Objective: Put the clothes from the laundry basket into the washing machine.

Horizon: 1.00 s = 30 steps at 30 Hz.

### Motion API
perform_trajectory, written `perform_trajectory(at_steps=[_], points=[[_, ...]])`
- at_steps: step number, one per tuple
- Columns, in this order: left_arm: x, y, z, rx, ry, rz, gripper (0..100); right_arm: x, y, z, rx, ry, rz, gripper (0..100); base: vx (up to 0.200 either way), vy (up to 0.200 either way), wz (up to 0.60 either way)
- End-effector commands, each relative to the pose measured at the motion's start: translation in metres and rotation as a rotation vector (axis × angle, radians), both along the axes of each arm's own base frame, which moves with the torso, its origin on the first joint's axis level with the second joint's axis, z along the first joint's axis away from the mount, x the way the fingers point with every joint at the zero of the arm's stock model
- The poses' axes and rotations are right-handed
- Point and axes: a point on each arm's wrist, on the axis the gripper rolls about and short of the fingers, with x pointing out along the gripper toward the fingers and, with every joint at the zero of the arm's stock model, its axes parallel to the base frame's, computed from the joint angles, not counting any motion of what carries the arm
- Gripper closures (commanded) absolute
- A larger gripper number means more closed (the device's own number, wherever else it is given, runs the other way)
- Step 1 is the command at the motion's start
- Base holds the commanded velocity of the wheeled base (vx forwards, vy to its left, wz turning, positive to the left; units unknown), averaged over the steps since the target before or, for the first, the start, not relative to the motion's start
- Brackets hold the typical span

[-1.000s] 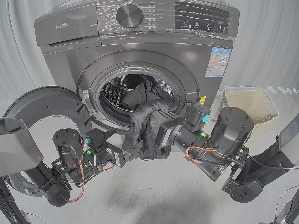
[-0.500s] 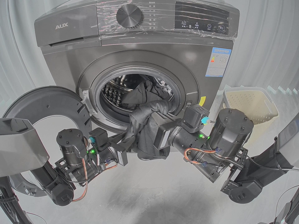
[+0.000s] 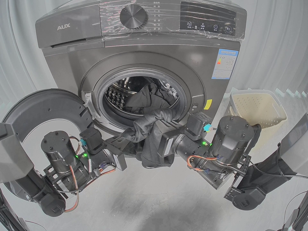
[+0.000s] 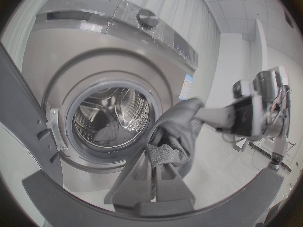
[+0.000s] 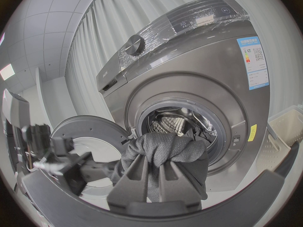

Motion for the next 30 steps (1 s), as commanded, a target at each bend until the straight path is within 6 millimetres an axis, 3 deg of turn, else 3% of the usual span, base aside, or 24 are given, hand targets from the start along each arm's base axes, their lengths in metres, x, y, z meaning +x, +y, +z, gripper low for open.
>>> perform_trajectory(at_steps=[1,13,24,25,30], points=[[-0.037,0.011,0.031,-0.055,-0.085,-0.076,100,0.008,0.004,-0.02,-0.043,0.035,-0.009,100,0.0,0.0,0.0],[-0.035,0.007,0.039,-0.075,-0.116,-0.092,100,0.01,0.009,-0.042,-0.067,0.054,0.005,100,0.0,0.0,0.0],[-0.033,0.007,0.043,-0.091,-0.126,-0.084,100,0.01,0.01,-0.048,-0.078,0.063,0.005,100,0.0,0.0,0.0],[-0.033,0.007,0.043,-0.091,-0.126,-0.084,100,0.01,0.01,-0.049,-0.08,0.065,0.005,0,0.0,0.0,0.0],[-0.032,0.006,0.045,-0.098,-0.135,-0.081,100,0.011,0.011,-0.056,-0.098,0.08,0.007,0,0.0,0.0,0.0]])
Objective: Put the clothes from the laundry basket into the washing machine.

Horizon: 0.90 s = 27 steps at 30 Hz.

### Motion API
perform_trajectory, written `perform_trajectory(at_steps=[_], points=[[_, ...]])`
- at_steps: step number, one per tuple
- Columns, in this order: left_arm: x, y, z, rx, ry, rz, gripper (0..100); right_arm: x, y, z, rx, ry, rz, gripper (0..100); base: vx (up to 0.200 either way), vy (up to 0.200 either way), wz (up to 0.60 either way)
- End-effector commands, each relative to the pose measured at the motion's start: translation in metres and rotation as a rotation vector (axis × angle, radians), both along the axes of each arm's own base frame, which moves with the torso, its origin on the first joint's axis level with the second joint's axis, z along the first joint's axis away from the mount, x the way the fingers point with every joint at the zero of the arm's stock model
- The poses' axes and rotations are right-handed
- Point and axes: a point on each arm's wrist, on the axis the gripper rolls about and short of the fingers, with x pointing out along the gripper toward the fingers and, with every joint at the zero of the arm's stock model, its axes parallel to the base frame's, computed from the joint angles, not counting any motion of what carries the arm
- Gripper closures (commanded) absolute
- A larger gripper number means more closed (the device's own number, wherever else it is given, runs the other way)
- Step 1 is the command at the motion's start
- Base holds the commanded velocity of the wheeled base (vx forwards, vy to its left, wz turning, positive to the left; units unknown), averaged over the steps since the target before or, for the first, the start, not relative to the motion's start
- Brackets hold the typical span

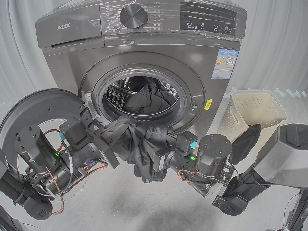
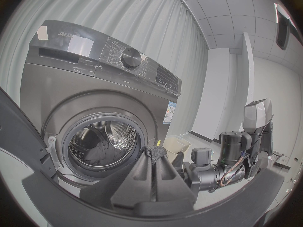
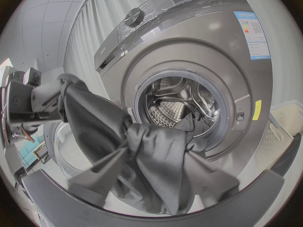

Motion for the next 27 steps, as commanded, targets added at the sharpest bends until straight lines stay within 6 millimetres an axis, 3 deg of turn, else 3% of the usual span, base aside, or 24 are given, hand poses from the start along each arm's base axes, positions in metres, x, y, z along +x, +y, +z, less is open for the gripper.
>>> perform_trajectory(at_steps=[1,9,27], points=[[0.002,0.0,0.003,-0.011,-0.01,0.003,100,0.001,0.0,-0.009,-0.023,0.018,-0.002,0,0.0,0.0,0.0],[0.007,-0.002,0.014,-0.051,-0.039,0.029,100,-0.001,0.0,-0.022,-0.072,0.038,0.0,0,0.0,0.0,0.0],[0.014,-0.006,0.016,-0.068,-0.042,0.075,100,-0.001,0.002,-0.026,-0.088,0.036,0.002,0,0.0,0.0,0.0]])
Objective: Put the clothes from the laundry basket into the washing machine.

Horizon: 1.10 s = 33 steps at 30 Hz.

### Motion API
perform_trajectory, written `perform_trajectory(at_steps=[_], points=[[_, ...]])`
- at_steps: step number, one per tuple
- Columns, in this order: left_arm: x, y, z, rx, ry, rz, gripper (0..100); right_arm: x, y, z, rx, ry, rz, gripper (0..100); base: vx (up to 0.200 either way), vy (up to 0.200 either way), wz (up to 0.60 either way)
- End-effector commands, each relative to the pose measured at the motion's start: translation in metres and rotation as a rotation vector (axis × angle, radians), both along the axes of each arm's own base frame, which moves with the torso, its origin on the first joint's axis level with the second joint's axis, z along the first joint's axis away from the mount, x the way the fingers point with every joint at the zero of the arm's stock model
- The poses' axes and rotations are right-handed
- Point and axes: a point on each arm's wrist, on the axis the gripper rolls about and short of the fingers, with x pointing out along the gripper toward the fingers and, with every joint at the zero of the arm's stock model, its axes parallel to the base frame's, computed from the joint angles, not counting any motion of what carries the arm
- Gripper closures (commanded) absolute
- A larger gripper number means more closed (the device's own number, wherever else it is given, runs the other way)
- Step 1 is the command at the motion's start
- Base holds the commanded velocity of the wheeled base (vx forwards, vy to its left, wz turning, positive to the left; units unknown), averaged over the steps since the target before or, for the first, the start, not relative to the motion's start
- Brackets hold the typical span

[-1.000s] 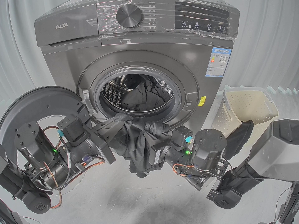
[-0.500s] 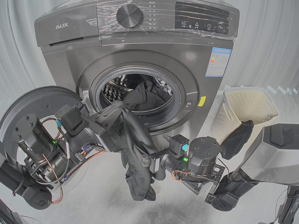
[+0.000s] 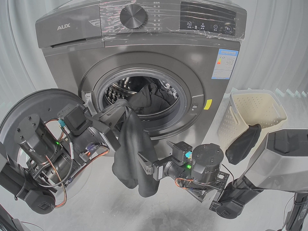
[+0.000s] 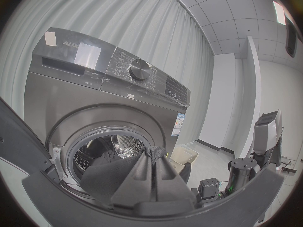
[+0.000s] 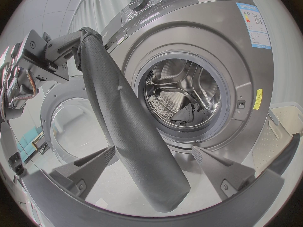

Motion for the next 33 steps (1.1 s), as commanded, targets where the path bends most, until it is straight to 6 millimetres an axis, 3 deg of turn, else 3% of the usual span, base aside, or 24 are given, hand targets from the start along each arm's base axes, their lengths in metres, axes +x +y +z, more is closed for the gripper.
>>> perform_trajectory(at_steps=[1,18,33], points=[[0.001,-0.001,-0.001,0.002,0.004,0.0,100,0.001,0.001,0.0,0.002,-0.002,0.0,0,0.0,0.0,0.0],[0.003,-0.002,-0.005,0.009,0.015,0.004,100,0.002,0.003,0.003,0.011,-0.026,0.001,0,0.0,0.0,0.0],[0.005,-0.002,-0.006,0.008,0.02,0.019,100,-0.004,0.018,0.003,0.023,-0.058,0.063,0,0.0,0.0,0.0]])
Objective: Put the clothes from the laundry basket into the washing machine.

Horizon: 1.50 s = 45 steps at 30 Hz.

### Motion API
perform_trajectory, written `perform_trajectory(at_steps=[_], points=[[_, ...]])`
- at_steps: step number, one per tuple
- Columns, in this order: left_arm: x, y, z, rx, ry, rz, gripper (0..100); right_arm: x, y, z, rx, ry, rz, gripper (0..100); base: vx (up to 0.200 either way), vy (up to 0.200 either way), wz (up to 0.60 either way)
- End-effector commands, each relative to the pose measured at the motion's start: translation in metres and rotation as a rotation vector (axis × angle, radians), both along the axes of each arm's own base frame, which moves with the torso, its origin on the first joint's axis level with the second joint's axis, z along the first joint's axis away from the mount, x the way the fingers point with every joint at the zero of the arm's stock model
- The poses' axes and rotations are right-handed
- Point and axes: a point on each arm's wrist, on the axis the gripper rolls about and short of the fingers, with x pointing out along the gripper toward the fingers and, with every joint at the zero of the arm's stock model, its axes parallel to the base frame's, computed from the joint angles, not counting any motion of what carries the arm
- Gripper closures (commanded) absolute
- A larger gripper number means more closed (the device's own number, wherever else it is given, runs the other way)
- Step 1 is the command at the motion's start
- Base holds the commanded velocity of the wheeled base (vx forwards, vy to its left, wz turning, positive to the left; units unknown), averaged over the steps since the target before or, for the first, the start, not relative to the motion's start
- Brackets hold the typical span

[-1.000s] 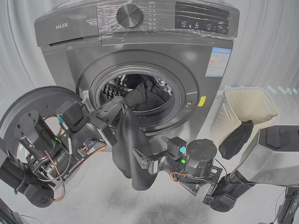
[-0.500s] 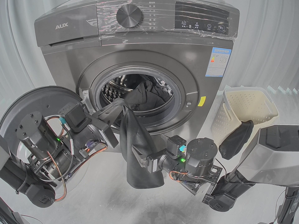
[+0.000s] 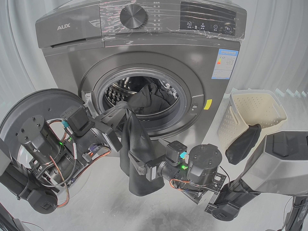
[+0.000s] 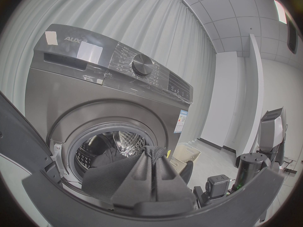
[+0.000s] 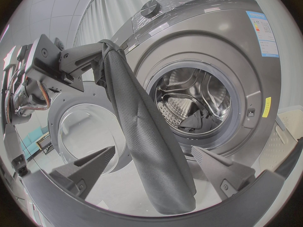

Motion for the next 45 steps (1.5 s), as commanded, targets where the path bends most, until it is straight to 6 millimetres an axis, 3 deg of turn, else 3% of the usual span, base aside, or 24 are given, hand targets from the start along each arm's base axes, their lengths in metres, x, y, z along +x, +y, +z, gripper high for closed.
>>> perform_trajectory(at_steps=[1,11,18,25,36,45], points=[[0.0,0.0,-0.001,0.001,0.001,0.0,100,0.003,0.007,-0.007,-0.011,-0.004,0.006,0,0.0,0.0,0.0],[0.0,0.0,0.0,0.001,0.001,0.0,100,0.03,0.023,-0.011,0.023,-0.043,-0.026,0,0.0,0.0,0.0],[0.0,-0.001,-0.001,0.001,0.003,-0.002,100,0.029,0.027,-0.009,0.03,-0.051,-0.016,0,0.0,0.0,0.0],[0.0,0.0,0.0,-0.001,-0.001,0.0,100,0.041,0.035,-0.018,0.044,-0.062,-0.029,0,0.0,0.0,0.0],[0.005,0.003,-0.004,0.008,0.013,0.02,100,0.021,0.039,-0.013,0.061,-0.064,0.016,0,0.0,0.0,0.0],[0.004,0.002,-0.003,0.006,0.009,0.015,100,0.033,0.043,-0.019,0.061,-0.068,-0.012,0,0.0,0.0,0.0]])
